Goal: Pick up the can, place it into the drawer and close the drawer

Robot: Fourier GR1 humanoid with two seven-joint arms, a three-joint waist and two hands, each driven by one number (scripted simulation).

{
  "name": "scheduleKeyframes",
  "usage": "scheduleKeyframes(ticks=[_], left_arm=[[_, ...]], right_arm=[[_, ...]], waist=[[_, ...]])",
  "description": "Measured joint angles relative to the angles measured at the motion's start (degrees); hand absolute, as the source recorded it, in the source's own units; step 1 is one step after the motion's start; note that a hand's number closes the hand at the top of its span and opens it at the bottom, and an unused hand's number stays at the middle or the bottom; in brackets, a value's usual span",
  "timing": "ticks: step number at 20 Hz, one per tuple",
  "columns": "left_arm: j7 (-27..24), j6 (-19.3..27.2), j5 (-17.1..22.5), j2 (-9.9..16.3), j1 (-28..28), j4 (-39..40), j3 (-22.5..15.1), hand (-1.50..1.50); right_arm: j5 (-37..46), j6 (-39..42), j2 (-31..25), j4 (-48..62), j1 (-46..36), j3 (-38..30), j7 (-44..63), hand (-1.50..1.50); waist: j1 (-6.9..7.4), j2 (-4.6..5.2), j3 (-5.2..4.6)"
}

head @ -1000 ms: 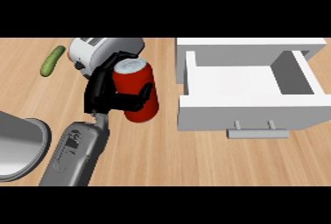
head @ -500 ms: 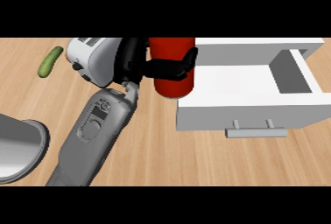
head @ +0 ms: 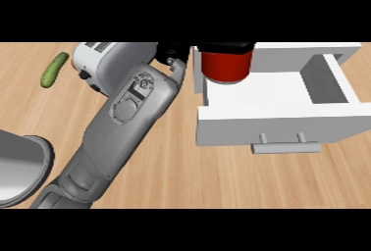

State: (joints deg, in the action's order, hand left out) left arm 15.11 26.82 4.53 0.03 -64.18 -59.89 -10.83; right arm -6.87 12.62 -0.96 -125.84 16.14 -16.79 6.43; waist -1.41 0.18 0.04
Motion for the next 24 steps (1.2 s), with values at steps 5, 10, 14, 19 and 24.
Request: scheduleKeyframes(ticks=[5,10,14,19,24], left_arm=[[-1.0,2.38,3.0,-0.02,-6.57,7.8,-1.54,1.5],[-1.87,4.12,6.6,-0.03,-13.13,15.19,-3.39,1.5],[-3.03,4.79,9.71,-0.03,-16.76,20.38,-5.06,1.5],[-5.78,5.7,13.02,-0.03,-19.9,26.21,-7.66,1.5],[-8.49,5.75,16.12,-0.03,-21.12,31.42,-9.55,1.5]], right_arm=[[0.79,-0.24,0.26,0.1,-0.17,0.93,-0.47,-1.5],[1.06,-0.26,-0.08,0.53,-0.82,1.42,-0.29,-1.5],[0.95,-0.24,-0.56,1.41,-2.09,1.11,-0.02,-1.5],[0.78,-0.26,-1.1,2.01,-3.78,1.2,0.79,-1.5],[0.73,-0.24,-1.46,3.53,-5.13,0.9,0.4,-1.5]], waist=[[-0.37,0.06,0.01],[-0.9,0.19,0.03],[-1.24,0.3,0.04],[-2.03,0.54,0.07],[-2.87,0.82,0.11]])
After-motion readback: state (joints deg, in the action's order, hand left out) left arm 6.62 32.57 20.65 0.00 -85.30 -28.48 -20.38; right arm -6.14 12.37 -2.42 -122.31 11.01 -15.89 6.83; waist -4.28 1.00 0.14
